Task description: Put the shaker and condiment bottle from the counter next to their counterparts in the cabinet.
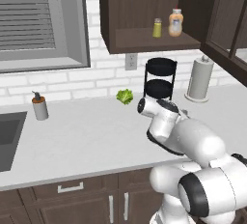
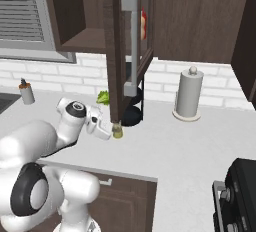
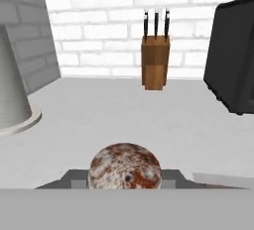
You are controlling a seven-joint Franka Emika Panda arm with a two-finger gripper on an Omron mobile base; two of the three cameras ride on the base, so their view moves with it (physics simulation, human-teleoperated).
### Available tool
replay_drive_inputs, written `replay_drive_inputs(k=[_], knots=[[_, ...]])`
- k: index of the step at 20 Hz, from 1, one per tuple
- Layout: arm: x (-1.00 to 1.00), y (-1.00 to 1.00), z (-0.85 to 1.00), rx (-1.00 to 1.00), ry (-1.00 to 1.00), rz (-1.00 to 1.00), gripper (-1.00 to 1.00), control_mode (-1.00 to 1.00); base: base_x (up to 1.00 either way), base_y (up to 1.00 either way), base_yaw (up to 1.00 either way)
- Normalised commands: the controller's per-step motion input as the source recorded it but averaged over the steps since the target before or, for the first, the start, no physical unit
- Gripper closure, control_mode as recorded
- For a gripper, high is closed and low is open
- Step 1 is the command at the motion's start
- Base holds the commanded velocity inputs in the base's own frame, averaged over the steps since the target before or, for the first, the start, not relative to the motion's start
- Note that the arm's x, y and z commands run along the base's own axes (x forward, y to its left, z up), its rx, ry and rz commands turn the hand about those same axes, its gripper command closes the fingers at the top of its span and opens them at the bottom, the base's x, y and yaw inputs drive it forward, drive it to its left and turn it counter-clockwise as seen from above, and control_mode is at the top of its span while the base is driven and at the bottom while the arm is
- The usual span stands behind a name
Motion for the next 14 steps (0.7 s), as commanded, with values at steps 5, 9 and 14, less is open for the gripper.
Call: replay_drive_inputs(k=[5,9,14], knots=[[0.03,0.37,0.79,0.00,-0.02,0.42,1.00,-1.00,0.00,0.00,0.00],[0.22,0.34,0.73,0.00,-0.04,0.51,1.00,-1.00,0.00,0.00,0.00],[0.30,0.34,0.87,0.00,-0.12,0.48,1.00,-1.00,0.00,0.00,0.00]])
